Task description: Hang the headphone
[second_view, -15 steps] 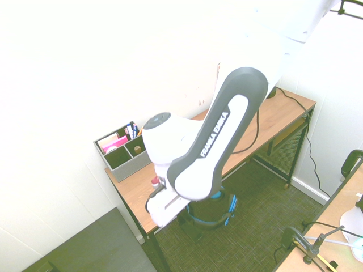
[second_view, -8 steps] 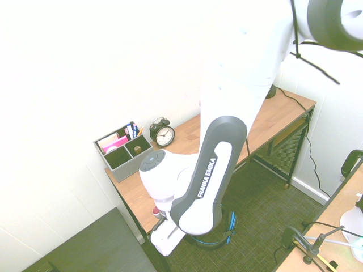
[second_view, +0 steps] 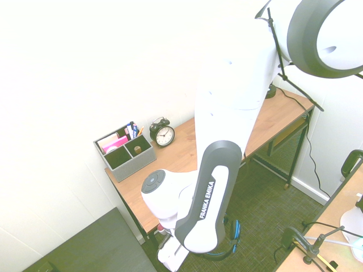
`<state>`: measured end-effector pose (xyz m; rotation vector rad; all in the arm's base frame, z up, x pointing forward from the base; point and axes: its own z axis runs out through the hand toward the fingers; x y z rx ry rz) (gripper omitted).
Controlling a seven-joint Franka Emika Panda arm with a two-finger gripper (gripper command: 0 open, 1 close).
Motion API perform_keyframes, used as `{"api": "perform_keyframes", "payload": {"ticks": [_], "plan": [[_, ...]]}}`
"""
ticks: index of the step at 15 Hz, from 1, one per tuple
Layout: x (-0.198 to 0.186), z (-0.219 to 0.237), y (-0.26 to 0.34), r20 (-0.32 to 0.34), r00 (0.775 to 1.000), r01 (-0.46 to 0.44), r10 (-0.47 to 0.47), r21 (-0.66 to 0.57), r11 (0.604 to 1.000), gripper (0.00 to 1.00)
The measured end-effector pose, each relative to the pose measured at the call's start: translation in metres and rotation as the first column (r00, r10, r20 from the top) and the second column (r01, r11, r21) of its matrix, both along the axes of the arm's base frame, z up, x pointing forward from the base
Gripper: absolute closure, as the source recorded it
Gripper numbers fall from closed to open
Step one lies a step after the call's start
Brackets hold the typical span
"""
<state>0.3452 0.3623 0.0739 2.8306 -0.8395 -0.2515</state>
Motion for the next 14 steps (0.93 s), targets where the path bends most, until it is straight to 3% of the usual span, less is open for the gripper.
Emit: {"api": "perform_keyframes", "payload": {"ticks": [14], "plan": [[0.0062,0.0013,0.0039,0.004,1.0,0.003,-0.003,0.004,1.0,0.0]]}}
